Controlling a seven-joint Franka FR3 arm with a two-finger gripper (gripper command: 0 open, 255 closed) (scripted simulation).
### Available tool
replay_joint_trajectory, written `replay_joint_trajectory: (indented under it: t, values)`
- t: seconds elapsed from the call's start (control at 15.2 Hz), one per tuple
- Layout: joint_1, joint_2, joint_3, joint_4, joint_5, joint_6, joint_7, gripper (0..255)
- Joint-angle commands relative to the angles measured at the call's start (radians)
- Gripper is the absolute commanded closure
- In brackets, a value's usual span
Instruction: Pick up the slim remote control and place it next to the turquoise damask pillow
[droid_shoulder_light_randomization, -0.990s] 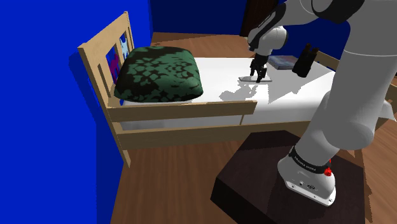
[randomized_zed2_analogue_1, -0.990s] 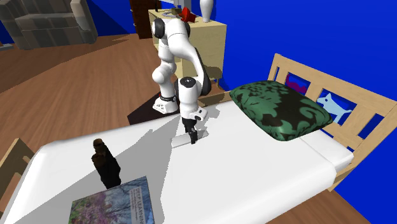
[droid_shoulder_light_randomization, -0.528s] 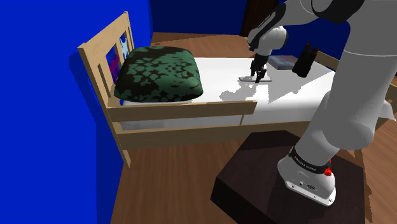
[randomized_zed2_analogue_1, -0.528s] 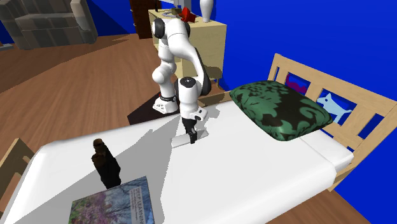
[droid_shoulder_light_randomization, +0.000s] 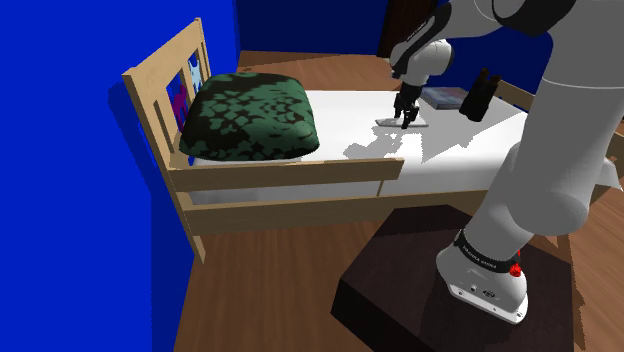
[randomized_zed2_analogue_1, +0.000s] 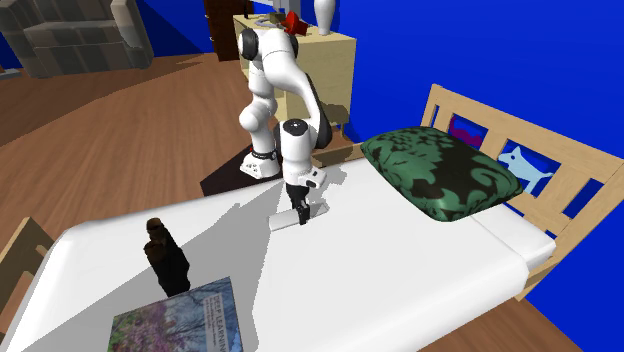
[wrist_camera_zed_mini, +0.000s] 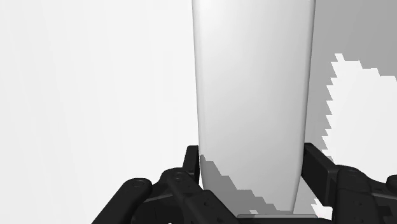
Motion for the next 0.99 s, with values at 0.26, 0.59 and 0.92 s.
replay_joint_trajectory:
  t: [0.26, 0.59, 0.92]
  values:
    - [0.029, -0.070, -0.028, 0.024, -0.078, -0.064, 0.053, 255]
    - [0.045, -0.124, -0.040, 0.054, -0.135, -0.124, 0.094, 255]
    - [0.055, -0.171, -0.043, 0.090, -0.183, -0.187, 0.127, 255]
